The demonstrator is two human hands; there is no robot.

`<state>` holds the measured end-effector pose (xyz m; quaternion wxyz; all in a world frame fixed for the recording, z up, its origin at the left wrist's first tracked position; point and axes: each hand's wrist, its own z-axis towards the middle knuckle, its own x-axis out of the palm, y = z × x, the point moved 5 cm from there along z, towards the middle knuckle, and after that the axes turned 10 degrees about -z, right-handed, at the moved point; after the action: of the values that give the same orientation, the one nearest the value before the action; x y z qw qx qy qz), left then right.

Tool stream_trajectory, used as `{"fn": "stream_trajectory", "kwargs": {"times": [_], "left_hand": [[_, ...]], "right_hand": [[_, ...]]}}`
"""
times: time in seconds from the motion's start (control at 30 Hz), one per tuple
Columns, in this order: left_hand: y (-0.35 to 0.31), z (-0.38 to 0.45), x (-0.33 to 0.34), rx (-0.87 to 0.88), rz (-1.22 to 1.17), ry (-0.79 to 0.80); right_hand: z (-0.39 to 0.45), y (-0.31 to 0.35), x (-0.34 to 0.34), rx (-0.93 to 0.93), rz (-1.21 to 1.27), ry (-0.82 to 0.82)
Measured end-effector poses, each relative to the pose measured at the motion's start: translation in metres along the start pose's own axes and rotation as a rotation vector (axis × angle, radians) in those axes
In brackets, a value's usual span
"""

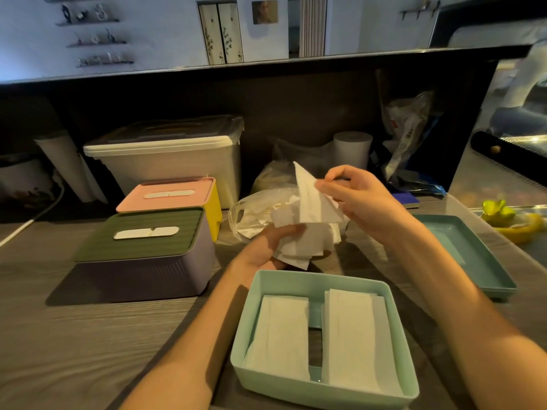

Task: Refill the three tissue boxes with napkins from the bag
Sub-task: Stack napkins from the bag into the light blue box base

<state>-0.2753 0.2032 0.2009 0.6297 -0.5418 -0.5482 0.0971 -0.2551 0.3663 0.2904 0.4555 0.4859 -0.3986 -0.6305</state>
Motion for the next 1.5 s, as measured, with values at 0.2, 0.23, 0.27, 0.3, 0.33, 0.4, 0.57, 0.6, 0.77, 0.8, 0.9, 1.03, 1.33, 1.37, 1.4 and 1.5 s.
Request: {"fn": "stream_trajectory", "kwargs": {"times": [0.2, 0.23, 0.27, 0.3, 0.33, 0.4, 0.57, 0.6, 0.77, 0.8, 0.9, 1.03, 1.33, 1.37, 1.4, 1.5], "left_hand": [[-0.007, 0.001, 0.012, 0.083, 0.004, -0.010], [-0.008, 0.000, 0.012, 0.091, 0.061, -0.010], [-0.009, -0.001, 0.012, 0.104, 0.117, -0.003], [-0.008, -0.001, 0.007, 0.111, 0.160, -0.006], [-0.007, 0.000, 0.003, 0.104, 0.205, -0.007], [-0.004, 0.002, 0.000, 0.074, 0.224, 0.008], [-0.006, 0.000, 0.003, 0.065, 0.090, 0.029], [-0.005, 0.000, 0.004, 0.059, 0.069, 0.027], [-0.010, -0.001, 0.008, 0.078, -0.161, -0.051], [-0.009, -0.001, 0.007, 0.051, -0.224, -0.055], [-0.007, 0.003, 0.007, -0.022, -0.250, 0.071], [-0.009, -0.003, 0.014, 0.055, -0.080, 0.052], [-0.014, -0.005, 0.009, 0.143, 0.011, 0.005], [-0.014, -0.005, 0.009, 0.139, 0.017, 0.010], [-0.013, -0.003, 0.008, 0.134, 0.024, 0.021], [-0.014, -0.005, 0.012, 0.131, 0.028, 0.063]], "right_hand": [[-0.002, -0.006, 0.009, -0.041, -0.314, 0.069], [-0.003, -0.006, 0.009, -0.059, -0.379, 0.082], [-0.004, -0.005, 0.009, -0.076, -0.420, 0.098], [-0.005, -0.006, 0.009, -0.084, -0.443, 0.110], [-0.005, -0.006, 0.010, -0.084, -0.462, 0.114], [-0.004, -0.007, 0.009, -0.073, -0.508, 0.086], [-0.003, -0.003, -0.003, -0.074, -0.432, 0.055], [-0.003, -0.001, -0.004, -0.087, -0.382, 0.059], [-0.008, 0.009, -0.002, -0.127, -0.191, 0.138], [-0.009, 0.009, 0.000, -0.110, -0.146, 0.161], [-0.008, 0.005, 0.009, -0.095, -0.193, 0.113], [-0.005, -0.005, 0.011, -0.136, -0.499, -0.122], [-0.003, -0.013, -0.005, 0.074, -0.448, 0.070], [-0.003, -0.013, -0.007, 0.058, -0.417, 0.053], [-0.003, -0.013, -0.008, 0.045, -0.397, 0.026], [-0.002, -0.013, -0.012, 0.007, -0.358, -0.044]]}}
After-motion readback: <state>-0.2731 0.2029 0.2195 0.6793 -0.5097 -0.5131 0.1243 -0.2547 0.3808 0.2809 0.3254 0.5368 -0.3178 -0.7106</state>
